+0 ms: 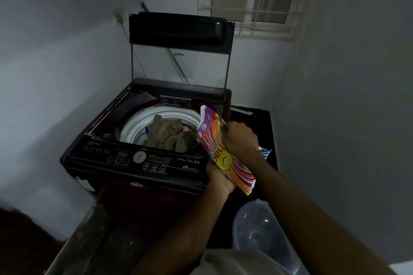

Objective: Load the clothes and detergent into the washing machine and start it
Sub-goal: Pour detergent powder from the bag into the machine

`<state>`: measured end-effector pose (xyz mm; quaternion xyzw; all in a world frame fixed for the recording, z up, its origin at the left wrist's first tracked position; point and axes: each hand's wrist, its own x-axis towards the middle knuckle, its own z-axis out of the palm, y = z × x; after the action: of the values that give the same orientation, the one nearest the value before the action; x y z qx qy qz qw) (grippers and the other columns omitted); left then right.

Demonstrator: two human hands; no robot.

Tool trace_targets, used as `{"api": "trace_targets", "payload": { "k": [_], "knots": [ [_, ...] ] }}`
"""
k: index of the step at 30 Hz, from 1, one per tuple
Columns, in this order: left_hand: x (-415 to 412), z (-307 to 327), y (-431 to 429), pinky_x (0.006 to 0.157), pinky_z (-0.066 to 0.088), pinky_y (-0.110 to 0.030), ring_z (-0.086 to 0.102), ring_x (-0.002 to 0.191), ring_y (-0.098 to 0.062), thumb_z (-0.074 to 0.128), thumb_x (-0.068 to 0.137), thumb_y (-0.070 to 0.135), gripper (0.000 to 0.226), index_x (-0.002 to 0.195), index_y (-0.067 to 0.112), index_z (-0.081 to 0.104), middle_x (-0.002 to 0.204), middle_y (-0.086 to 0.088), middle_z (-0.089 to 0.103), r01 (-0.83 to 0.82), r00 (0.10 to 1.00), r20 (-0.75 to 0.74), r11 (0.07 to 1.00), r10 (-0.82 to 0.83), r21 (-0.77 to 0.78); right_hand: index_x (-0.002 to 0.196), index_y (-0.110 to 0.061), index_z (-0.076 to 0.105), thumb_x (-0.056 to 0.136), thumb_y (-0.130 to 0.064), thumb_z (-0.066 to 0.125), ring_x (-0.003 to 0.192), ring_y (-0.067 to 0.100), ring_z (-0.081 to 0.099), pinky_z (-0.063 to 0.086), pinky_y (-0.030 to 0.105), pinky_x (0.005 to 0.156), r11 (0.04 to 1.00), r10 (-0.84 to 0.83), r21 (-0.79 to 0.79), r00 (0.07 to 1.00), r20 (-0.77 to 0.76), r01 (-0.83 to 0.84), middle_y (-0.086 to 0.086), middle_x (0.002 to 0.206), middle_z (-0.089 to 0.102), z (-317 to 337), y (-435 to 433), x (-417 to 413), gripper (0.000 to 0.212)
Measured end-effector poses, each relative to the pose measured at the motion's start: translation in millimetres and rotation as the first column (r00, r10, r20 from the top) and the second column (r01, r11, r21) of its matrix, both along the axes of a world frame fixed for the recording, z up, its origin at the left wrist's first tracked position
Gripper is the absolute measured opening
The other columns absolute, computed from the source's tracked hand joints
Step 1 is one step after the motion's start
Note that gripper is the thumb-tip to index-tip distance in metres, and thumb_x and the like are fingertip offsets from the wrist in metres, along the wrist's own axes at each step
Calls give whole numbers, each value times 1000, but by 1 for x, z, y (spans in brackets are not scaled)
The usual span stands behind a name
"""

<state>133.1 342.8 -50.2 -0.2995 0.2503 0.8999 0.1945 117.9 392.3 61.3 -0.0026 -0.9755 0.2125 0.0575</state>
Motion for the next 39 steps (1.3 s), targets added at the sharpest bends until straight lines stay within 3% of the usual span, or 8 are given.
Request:
{"api": "trace_targets", "payload": {
  "k": [3, 7, 15, 22, 25, 31, 34, 39],
  "knots": [
    [7, 8, 1, 99, 46, -49, 60, 107, -38, 20, 104, 45, 56, 111, 11, 65, 118, -21, 64, -62, 993, -100, 998, 65, 29, 84, -14, 58, 98, -35, 42, 74, 23, 63, 54, 34, 68, 1000, -5, -21, 1000, 0, 5, 5, 84, 65, 0, 1, 1, 30],
    [7, 4, -1, 84, 51, -45, 62, 103, -38, 21, 104, 49, 59, 113, 11, 65, 112, -21, 67, -72, 990, -116, 995, 79, 62, 81, -15, 54, 99, -36, 41, 74, 23, 62, 52, 34, 66, 1000, -11, -25, 1000, 7, 11, 5, 84, 64, 0, 0, 4, 30],
    [8, 6, -1, 88, 50, -46, 61, 104, -38, 21, 104, 48, 58, 117, 11, 64, 110, -21, 67, -64, 989, -132, 997, 70, 50, 82, -15, 53, 100, -33, 40, 71, 21, 59, 42, 27, 62, 1000, -10, -12, 1000, 22, 11, 1, 77, 56, 3, 0, 7, 29],
    [6, 1, -1, 97, 46, -49, 60, 109, -39, 22, 104, 44, 56, 115, 10, 65, 117, -22, 65, -62, 990, -121, 997, 68, 53, 75, -16, 51, 98, -30, 42, 73, 26, 64, 53, 35, 65, 1000, -8, -16, 1000, 16, 8, 2, 75, 58, 4, -3, 8, 28],
    [6, 1, -1, 95, 48, -49, 59, 113, -40, 23, 103, 48, 58, 119, 11, 65, 119, -22, 65, -77, 989, -124, 995, 83, 57, 81, -14, 56, 98, -30, 44, 73, 24, 64, 53, 34, 65, 1000, -12, -11, 1000, 28, 12, 3, 77, 60, 4, -5, 8, 26],
    [9, 6, -3, 87, 50, -46, 63, 99, -38, 21, 105, 42, 56, 106, 10, 67, 104, -21, 69, -62, 993, -96, 997, 66, 45, 85, -12, 60, 97, -29, 44, 74, 26, 64, 55, 37, 68, 1000, 4, 3, 1000, 20, -4, 5, 81, 64, 5, -7, 8, 26],
    [10, 6, -4, 86, 51, -46, 62, 104, -39, 22, 103, 50, 60, 112, 12, 67, 111, -21, 68, -76, 992, -98, 996, 81, 54, 86, -12, 60, 97, -29, 45, 74, 25, 64, 56, 38, 70, 1000, 7, 8, 999, 36, -7, 4, 81, 64, 6, -9, 8, 25],
    [10, 5, -4, 95, 48, -49, 59, 112, -41, 21, 104, 43, 57, 111, 10, 66, 119, -24, 64, -52, 995, -84, 998, 55, 41, 77, -16, 53, 97, -28, 44, 74, 26, 64, 55, 39, 69, 1000, 17, 23, 1000, 16, -17, 4, 77, 59, 6, -8, 9, 24]
  ]
}}
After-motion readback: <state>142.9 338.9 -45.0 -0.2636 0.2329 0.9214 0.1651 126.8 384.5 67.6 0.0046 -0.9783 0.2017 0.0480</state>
